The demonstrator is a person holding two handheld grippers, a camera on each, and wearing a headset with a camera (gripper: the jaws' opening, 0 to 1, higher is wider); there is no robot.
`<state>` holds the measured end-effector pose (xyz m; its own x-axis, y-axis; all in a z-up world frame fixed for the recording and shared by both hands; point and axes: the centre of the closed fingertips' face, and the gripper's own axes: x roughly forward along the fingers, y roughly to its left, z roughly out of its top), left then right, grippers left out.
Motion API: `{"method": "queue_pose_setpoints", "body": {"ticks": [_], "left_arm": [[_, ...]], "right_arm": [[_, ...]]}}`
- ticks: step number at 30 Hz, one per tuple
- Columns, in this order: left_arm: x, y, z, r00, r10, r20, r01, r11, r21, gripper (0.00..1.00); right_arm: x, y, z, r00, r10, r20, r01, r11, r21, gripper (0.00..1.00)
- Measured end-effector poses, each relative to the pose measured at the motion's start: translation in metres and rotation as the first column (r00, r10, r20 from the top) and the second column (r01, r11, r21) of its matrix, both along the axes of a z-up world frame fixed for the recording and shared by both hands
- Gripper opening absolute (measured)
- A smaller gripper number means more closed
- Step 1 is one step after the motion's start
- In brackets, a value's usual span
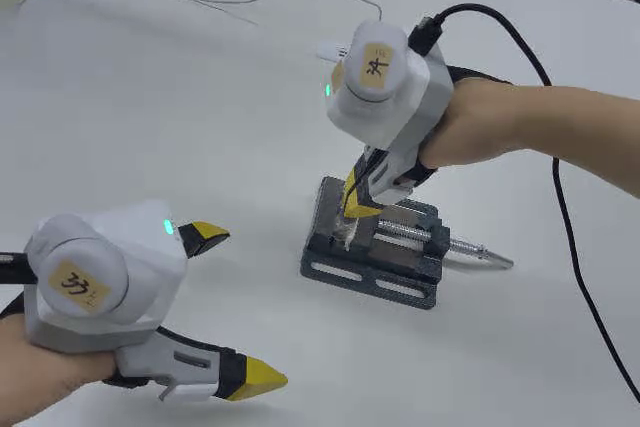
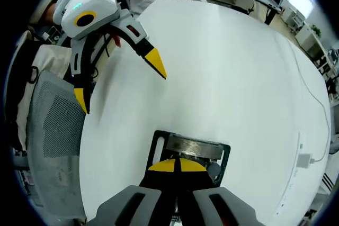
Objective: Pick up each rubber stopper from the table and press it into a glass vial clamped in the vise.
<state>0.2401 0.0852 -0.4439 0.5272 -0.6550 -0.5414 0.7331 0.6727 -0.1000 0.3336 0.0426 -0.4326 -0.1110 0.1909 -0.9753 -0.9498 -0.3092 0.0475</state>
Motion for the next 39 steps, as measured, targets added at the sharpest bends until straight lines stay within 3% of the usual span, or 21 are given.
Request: {"method": "queue_pose_setpoints", "body": {"ticks": [14, 19, 22, 26, 27, 29, 30, 39], "left_arm": [[-0.0041, 0.0076, -0.0013, 1.0, 0.023, -0.004, -0.023, 1.0, 0.001, 0.9], [-0.005, 0.0084, -0.0001, 1.0, 0.027, -0.002, -0.027, 1.0, 0.002, 0.9], [-0.0058, 0.008, 0.0002, 1.0, 0.027, -0.002, -0.027, 1.0, 0.002, 0.9], [-0.0058, 0.0068, 0.0002, 1.0, 0.024, -0.002, -0.024, 1.0, 0.005, 0.9], [-0.0054, 0.0063, 0.0005, 1.0, 0.023, -0.001, -0.022, 1.0, 0.007, 0.9], [-0.0044, 0.0055, 0.0018, 1.0, 0.023, 0.001, -0.023, 1.0, 0.005, 0.9], [-0.0037, 0.0052, 0.0027, 1.0, 0.024, 0.005, -0.024, 1.0, 0.003, 0.9], [0.0, 0.003, 0.0076, 1.0, 0.02, 0.019, -0.02, 1.0, 0.001, 0.9]], "right_arm": [[-0.0018, -0.0041, 0.0025, 0.992, -0.107, -0.061, 0.113, 0.987, 0.114, 0.0], [-0.0011, -0.0042, 0.0025, 0.983, -0.155, -0.095, 0.168, 0.973, 0.16, 0.0], [0.001, -0.0033, 0.0018, 0.986, -0.145, -0.088, 0.158, 0.972, 0.172, 0.0], [0.0006, -0.0009, 0.0017, 0.988, -0.137, -0.069, 0.144, 0.982, 0.124, 0.0], [0.0015, -0.0015, 0.0016, 0.995, -0.092, -0.039, 0.095, 0.991, 0.089, 0.0], [0.0008, 0.0003, 0.001, 0.998, -0.065, -0.022, 0.067, 0.996, 0.06, 0.0], [-0.0011, 0.0011, 0.0013, 0.995, -0.096, -0.036, 0.098, 0.993, 0.062, 0.0], [-0.0021, 0.0007, 0.0026, 0.993, -0.11, -0.043, 0.112, 0.992, 0.058, 0.0]]}}
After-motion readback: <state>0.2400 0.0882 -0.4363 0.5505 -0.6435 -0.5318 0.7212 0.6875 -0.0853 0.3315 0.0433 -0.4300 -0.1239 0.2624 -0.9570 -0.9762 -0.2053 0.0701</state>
